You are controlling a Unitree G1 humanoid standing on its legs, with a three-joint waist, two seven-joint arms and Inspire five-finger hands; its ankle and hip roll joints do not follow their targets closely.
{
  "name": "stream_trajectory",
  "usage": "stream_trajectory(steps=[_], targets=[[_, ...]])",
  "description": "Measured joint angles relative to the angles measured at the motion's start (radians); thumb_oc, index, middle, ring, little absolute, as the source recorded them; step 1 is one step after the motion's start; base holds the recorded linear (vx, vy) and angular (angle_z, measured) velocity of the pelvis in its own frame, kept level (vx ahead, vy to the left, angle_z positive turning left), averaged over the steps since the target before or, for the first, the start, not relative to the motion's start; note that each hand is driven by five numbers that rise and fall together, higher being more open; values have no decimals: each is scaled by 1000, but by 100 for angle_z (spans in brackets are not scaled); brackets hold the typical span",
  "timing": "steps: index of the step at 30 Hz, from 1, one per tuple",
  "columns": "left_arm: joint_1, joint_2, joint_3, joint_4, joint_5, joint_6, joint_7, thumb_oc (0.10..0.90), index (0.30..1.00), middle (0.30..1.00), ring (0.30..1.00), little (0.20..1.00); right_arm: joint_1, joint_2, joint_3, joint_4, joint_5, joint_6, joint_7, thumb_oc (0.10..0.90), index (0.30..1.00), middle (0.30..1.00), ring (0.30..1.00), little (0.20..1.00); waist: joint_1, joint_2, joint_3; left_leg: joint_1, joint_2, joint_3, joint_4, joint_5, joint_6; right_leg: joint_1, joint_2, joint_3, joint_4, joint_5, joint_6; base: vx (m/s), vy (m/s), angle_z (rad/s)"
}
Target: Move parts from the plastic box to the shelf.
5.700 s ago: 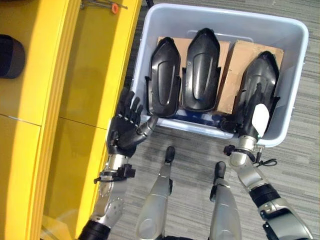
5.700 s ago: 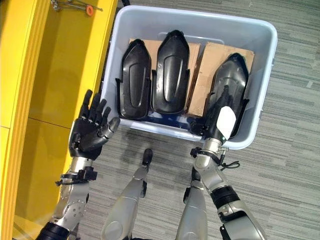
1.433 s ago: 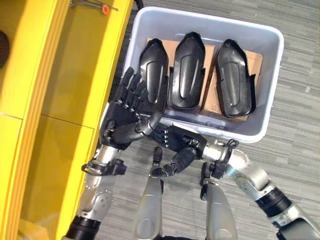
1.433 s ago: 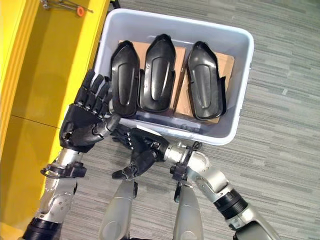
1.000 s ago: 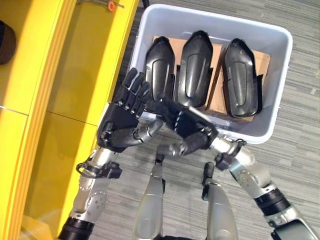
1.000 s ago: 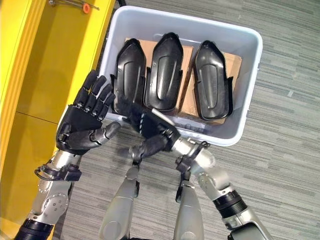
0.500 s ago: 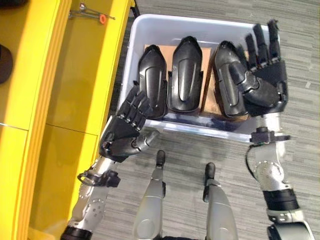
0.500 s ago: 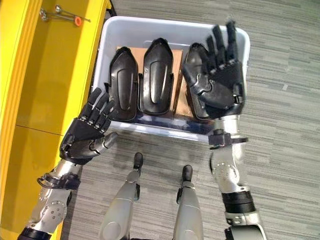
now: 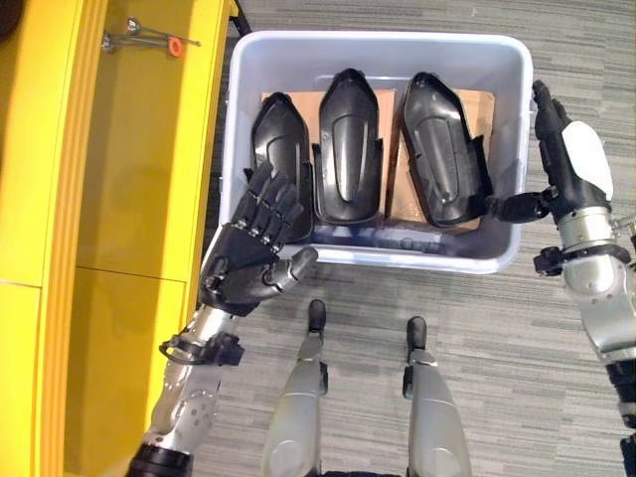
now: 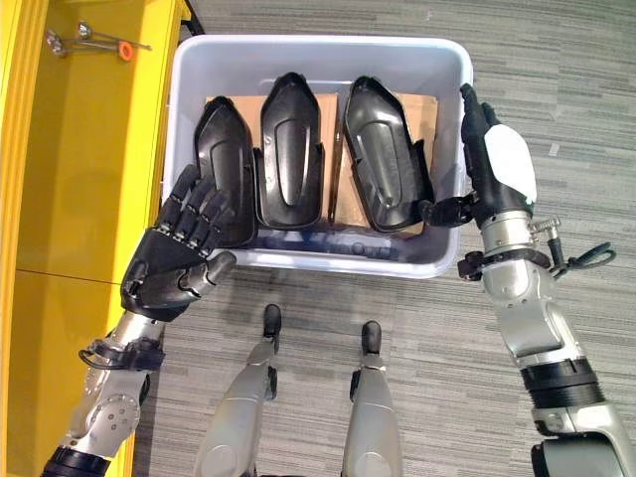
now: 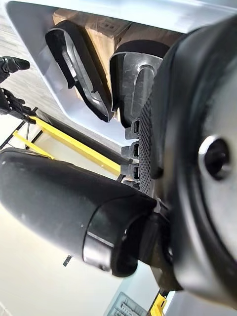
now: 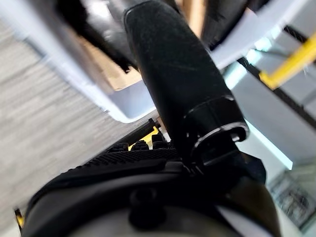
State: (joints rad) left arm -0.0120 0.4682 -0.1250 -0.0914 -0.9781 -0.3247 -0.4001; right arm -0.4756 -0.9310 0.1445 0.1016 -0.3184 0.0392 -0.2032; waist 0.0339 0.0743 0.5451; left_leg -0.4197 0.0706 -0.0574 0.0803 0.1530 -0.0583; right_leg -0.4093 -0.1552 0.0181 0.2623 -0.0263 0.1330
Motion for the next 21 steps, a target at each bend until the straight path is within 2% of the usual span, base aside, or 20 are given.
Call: stream_trajectory(steps=[8,10,12,21], targets=[[27,42,-19,0,-1,18,-3,900,1000,1000,1000,1000,-49,-30,56,41,-42,44,13,900,1000,1000,1000,1000,22,1,0,-9,0,-1,-1,1,-1,-5,-1,-2,-7,4,1,0,0,0],[26,61,-22,0,-1,18,-7,900,1000,1000,1000,1000,-66,-35,116,60,-109,38,53,900,1000,1000,1000,1000,24,1,0,-11,0,-3,-1,0,-1,-5,-1,-4,-9,4,1,0,0,0],[24,62,-22,0,0,18,-7,900,1000,1000,1000,1000,-63,-30,132,60,-114,33,55,900,1000,1000,1000,1000,24,1,0,-12,-1,-2,-1,0,0,-5,-2,-4,-9,4,1,0,0,0],[-7,66,-26,-19,3,45,-26,900,1000,1000,1000,1000,-42,-22,151,33,-221,8,92,900,1000,1000,1000,1000,21,1,0,-16,-1,-4,-1,1,-1,-7,-2,-5,-12,4,2,2,3,0]])
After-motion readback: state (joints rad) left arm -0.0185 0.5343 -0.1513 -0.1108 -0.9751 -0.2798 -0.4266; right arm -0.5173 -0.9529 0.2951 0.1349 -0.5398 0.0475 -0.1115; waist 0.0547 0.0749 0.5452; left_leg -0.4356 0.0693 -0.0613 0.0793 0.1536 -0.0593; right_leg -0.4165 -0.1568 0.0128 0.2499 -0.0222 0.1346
